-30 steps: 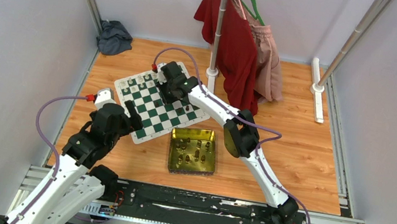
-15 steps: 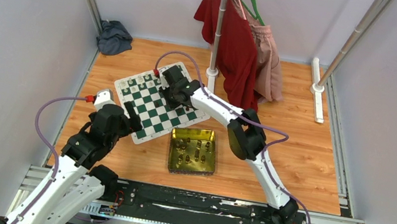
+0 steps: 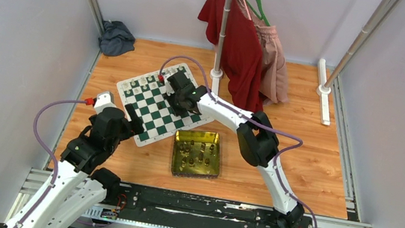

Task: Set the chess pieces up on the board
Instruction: Move the chess piece to the chessboard.

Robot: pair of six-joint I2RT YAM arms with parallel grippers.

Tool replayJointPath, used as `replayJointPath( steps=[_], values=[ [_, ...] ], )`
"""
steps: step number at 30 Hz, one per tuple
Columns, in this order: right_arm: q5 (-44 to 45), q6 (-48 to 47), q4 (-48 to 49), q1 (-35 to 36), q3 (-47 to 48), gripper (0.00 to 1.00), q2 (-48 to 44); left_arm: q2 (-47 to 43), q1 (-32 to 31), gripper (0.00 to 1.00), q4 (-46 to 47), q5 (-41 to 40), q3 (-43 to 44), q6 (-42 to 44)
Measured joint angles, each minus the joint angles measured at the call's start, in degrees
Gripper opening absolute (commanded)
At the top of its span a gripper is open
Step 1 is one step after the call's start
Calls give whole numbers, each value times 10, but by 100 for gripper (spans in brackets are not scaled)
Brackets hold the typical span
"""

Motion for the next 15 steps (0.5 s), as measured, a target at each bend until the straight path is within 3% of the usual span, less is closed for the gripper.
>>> replayJointPath(
  steps=[15],
  values=[
    [0,1,11,4,-17,0,-3,-2,0,100,-4,0,0,0]
  ],
)
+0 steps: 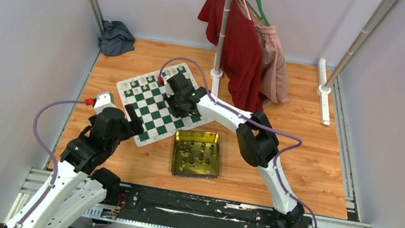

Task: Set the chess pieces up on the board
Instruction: Move the chess piece to the chessboard.

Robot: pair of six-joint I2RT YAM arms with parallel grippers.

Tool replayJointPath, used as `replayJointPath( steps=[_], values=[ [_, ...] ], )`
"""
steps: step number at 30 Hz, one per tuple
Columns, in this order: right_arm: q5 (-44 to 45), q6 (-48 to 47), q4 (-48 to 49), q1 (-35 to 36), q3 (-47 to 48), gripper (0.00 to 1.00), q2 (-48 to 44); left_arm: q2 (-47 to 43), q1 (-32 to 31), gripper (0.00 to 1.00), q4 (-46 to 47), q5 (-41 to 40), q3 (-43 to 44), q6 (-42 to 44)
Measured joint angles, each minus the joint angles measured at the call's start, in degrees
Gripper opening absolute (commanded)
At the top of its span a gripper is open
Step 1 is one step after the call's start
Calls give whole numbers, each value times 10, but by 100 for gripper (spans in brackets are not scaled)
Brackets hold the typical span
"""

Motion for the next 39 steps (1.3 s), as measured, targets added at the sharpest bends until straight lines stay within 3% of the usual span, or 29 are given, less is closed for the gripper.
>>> replayJointPath(
  steps=[14,18,23,31,39],
  values=[
    [0,6,2,1,-6,2,0,-3,0,100,0,0,0,0],
    [0,6,4,1,-7,10,0,-3,0,100,0,0,0,0],
    [0,8,5,1,-8,28,-1,-3,0,100,0,0,0,0],
    [2,9,5,3,-9,40,-1,-3,0,100,0,0,0,0],
    [7,8,5,3,-9,43,-1,-3,0,100,0,0,0,0]
  ],
)
